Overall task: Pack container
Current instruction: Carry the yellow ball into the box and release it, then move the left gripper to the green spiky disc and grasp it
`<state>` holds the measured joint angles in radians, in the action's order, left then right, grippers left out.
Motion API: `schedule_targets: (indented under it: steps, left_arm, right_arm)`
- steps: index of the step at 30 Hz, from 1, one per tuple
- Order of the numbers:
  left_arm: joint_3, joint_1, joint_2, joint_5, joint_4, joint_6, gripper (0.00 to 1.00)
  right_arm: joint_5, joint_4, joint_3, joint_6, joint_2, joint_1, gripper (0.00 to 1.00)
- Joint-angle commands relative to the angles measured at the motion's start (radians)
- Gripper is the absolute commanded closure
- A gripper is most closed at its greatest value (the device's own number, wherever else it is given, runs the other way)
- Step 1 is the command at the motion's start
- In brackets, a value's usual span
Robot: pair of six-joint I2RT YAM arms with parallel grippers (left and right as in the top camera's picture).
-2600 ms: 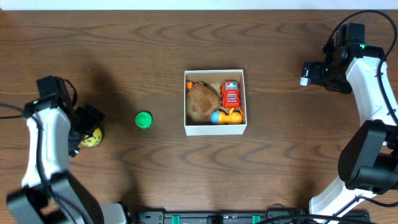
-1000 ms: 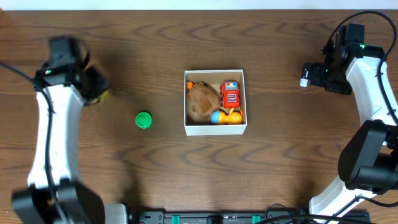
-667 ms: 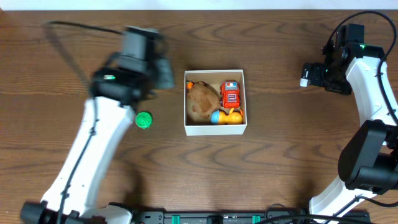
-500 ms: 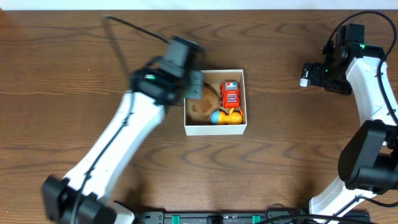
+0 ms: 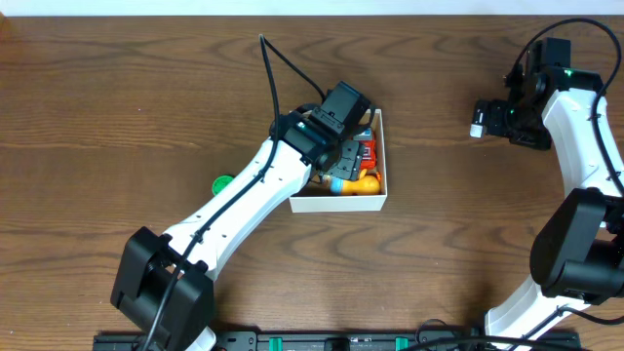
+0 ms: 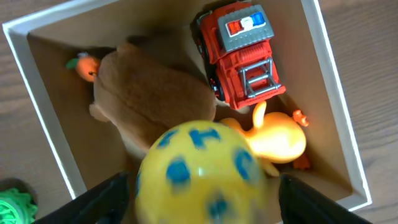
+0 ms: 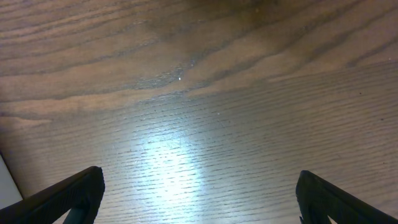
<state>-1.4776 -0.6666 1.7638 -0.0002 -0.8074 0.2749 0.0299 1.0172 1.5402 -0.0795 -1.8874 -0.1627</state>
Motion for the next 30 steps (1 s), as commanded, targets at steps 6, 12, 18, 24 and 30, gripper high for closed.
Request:
schedule_targets:
  steps: [6,12,18,24,30]
  left_arm:
    - [0.003,0.053,-0.046,-0.008,-0.028,-0.006,0.12]
    - [0.003,0.154,-0.123,-0.008,-0.073,-0.005,0.03]
    - [0.003,0.363,-0.245,-0.008,-0.180,-0.005,0.02]
    - [0.003,0.638,-0.292,0.093,-0.227,0.049,0.02]
    - [0.029,0.701,-0.183,0.227,-0.216,0.061,0.02]
  right_arm:
    - [0.005,0.005,0.017,-0.014,0.020,-0.006,0.01]
    - [0.004,0.005,0.017,-0.013,0.020,-0.006,0.01]
    - [0.004,0.005,0.017,-0.013,0.020,-0.006,0.01]
    - [0.005,0.005,0.017,-0.013,0.020,-0.006,0.01]
    - [0.015,0.004,0.017,-0.014,0.020,-0.006,0.01]
